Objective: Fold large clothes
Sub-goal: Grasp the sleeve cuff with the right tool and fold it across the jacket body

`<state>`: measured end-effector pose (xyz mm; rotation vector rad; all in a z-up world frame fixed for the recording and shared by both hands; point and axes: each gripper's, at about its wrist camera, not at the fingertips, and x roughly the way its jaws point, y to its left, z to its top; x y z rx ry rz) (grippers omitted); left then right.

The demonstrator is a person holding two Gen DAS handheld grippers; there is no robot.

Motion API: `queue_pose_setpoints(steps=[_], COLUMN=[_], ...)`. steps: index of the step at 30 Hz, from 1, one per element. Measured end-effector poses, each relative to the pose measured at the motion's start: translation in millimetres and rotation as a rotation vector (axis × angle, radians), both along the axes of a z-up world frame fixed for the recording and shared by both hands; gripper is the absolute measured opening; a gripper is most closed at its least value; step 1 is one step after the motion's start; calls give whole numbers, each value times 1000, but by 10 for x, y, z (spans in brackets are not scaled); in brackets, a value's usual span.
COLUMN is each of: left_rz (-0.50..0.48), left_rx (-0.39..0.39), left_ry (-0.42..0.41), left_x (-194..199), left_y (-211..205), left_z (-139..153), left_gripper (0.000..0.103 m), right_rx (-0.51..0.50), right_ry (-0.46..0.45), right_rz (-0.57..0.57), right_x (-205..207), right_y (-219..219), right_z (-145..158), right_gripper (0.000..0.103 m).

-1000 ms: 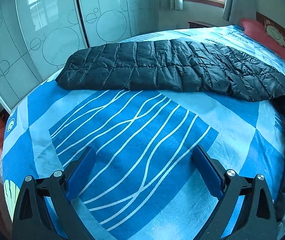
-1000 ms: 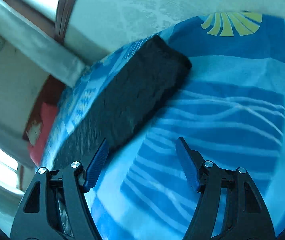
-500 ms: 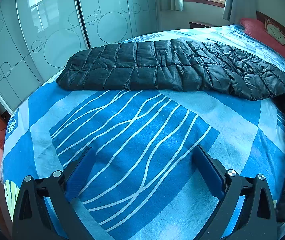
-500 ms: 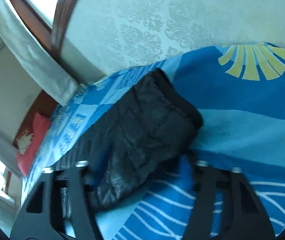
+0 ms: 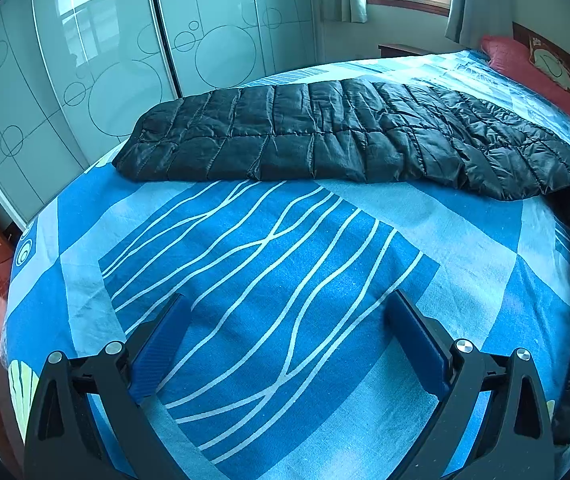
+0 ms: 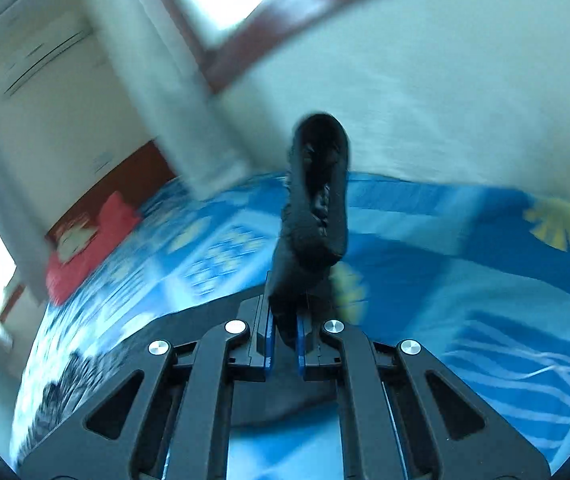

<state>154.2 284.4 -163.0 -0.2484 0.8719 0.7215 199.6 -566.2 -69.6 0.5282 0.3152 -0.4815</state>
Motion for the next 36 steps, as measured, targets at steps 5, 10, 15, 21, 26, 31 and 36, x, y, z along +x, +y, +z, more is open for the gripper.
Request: queue_pose_setpoints(steps=[5,10,15,21,26,31,36], left_rz=[0,0,0,0,0,0,0], left_rx=[-1,-4,-12,-12,-11,-11,-9], left_ry=[-3,-6,-17,-25,-26,-26,-26], left_x=[-3,-6,-20,-34,-31,-31,-38], left_y=[4,5,26,19,24,21,20], left_z=[-1,-2,-5,-15,-13,-13,-14], left_gripper=[99,99,99,99,99,99,99], right_rx=[-129,-183,-217,-228,-241,-233,-179], right_ry=[43,102,163,207,235,293,363], right_rz=[210,391,549,690,788,909,976], right_x=[543,1037,1377,1531,1623,1707,1754], right_y=[1148,2304,3391,4353,4906,5331,5591], right_z=[172,66,-121,-277,-334,-494,-695], right_gripper=[8,7,7,7,7,8,8])
